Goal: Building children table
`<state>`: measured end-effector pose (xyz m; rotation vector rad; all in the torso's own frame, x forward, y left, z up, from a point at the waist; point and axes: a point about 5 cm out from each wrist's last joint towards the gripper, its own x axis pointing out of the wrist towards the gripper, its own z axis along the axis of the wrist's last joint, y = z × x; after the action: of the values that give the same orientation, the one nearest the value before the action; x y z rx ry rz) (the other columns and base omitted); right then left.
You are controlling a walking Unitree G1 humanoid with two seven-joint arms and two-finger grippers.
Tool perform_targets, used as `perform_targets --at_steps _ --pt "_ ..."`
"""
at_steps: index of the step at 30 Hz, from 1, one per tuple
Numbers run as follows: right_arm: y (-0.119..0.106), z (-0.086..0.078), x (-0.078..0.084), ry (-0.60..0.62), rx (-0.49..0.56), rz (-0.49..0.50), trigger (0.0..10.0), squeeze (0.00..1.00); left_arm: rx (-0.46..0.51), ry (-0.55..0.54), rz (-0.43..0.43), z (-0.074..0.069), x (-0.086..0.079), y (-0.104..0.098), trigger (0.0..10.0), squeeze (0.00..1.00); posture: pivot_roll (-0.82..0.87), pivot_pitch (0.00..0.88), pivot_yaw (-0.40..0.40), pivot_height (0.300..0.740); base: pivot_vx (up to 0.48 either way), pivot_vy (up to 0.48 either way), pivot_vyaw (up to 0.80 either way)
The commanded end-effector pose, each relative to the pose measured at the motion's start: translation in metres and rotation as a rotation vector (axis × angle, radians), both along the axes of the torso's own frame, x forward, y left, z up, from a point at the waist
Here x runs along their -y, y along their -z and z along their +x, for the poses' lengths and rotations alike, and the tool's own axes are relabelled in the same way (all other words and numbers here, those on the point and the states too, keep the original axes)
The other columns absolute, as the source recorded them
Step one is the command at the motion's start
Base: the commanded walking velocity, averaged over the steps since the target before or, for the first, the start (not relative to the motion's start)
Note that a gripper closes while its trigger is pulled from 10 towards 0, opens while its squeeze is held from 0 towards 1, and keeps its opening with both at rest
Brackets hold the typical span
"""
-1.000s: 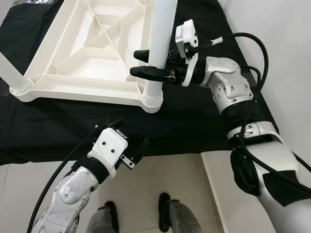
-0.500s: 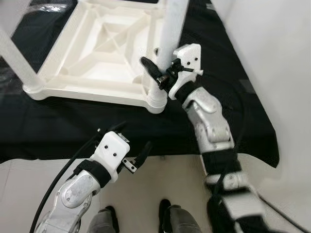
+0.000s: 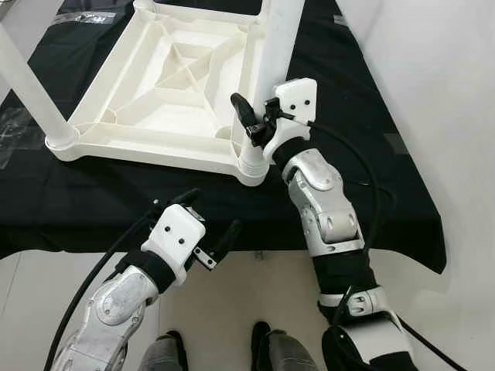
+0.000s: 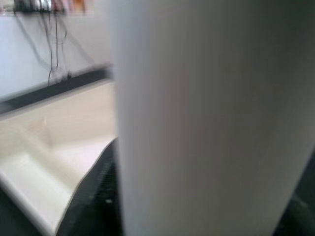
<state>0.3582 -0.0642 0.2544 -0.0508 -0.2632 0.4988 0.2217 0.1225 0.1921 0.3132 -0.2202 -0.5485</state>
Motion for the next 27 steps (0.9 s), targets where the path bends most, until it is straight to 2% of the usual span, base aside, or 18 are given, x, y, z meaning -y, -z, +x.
perform_targets --at_steps 1,2,3,4,5,6,7,8,12,14,15,16,19,20,21,27 --pt "-0.008 0.003 0.0 -0.091 0.023 0.014 10.0 1.0 -0.009 -0.001 0.006 -0.001 0.001 0.004 10.0 0.0 0.09 0.27 -0.108 0.74 0.0 0.0 0.0" --pt "-0.008 0.003 0.0 -0.091 0.023 0.014 10.0 1.0 -0.009 -0.001 0.006 -0.001 0.001 0.004 10.0 0.0 0.09 0.27 -0.108 0.74 0.0 0.0 0.0" --pt "-0.016 0.005 0.001 -0.184 0.06 0.005 10.0 1.0 -0.008 -0.001 0.006 -0.001 0.001 0.004 10.0 0.0 0.09 0.271 -0.11 0.74 0.0 0.0 0.0" --pt "-0.021 0.005 -0.001 -0.312 0.091 -0.056 10.0 0.96 -0.007 -0.002 0.006 -0.001 0.001 0.003 10.0 0.0 0.09 0.274 -0.113 0.74 0.0 0.0 0.0" --pt "-0.023 0.004 -0.002 -0.395 0.104 -0.104 10.0 0.96 -0.007 -0.003 0.006 -0.001 0.001 0.003 10.0 0.0 0.09 0.274 -0.113 0.74 0.0 0.0 0.0" --pt "-0.025 0.002 -0.004 -0.492 0.116 -0.162 10.0 0.0 -0.006 -0.004 0.007 -0.001 0.001 0.003 10.0 0.0 0.1 0.279 -0.116 0.74 0.0 0.0 0.0" --pt "-0.025 0.002 -0.004 -0.492 0.116 -0.162 10.0 0.0 -0.006 -0.004 0.007 -0.001 0.001 0.003 10.0 0.0 0.1 0.279 -0.116 0.74 0.0 0.0 0.0" --pt "-0.03 -0.001 -0.006 -0.633 0.13 -0.226 10.0 0.0 -0.005 -0.005 0.009 -0.001 0.0 0.002 10.0 0.0 0.1 0.28 -0.116 0.74 0.0 0.0 0.0" --pt "-0.032 -0.002 -0.009 -0.793 0.121 -0.323 10.0 0.0 -0.003 -0.008 0.011 -0.003 0.0 0.001 10.0 0.0 0.12 0.295 -0.121 0.74 0.0 0.0 0.0" --pt "-0.032 -0.002 -0.009 -0.793 0.121 -0.323 10.0 0.0 -0.003 -0.008 0.011 -0.003 0.0 0.001 10.0 0.0 0.12 0.295 -0.121 0.74 0.0 0.0 0.0" --pt "-0.035 -0.002 -0.009 -0.854 0.119 -0.336 10.0 0.0 -0.004 -0.011 0.013 -0.004 -0.002 0.001 10.0 0.0 0.12 0.3 -0.12 0.74 0.0 0.0 0.0" --pt "-0.035 -0.002 -0.009 -0.854 0.119 -0.336 10.0 0.0 -0.004 -0.011 0.013 -0.004 -0.002 0.001 10.0 0.0 0.12 0.3 -0.12 0.74 0.0 0.0 0.0" --pt "-0.043 0.001 -0.01 -0.924 0.104 -0.287 10.0 0.0 -0.006 -0.015 0.019 -0.005 -0.003 0.001 10.0 0.0 0.13 0.311 -0.118 0.74 0.0 0.0 0.0" --pt "-0.046 0.003 -0.01 -0.952 0.097 -0.265 7.4 0.0 -0.008 -0.016 0.019 -0.006 -0.004 0.0 10.0 0.0 0.13 0.317 -0.114 0.74 0.0 0.0 0.0" --pt "-0.048 0.004 -0.009 -0.978 0.086 -0.249 0.0 0.0 -0.011 -0.016 0.024 -0.006 -0.005 0.0 10.0 0.0 0.14 0.319 -0.111 0.74 0.0 0.0 0.0" --pt "-0.044 0.007 -0.007 -1.018 0.059 -0.258 0.0 0.0 -0.015 -0.014 0.031 -0.007 -0.006 0.0 10.0 0.0 0.14 0.327 -0.112 0.74 0.0 0.0 0.0"
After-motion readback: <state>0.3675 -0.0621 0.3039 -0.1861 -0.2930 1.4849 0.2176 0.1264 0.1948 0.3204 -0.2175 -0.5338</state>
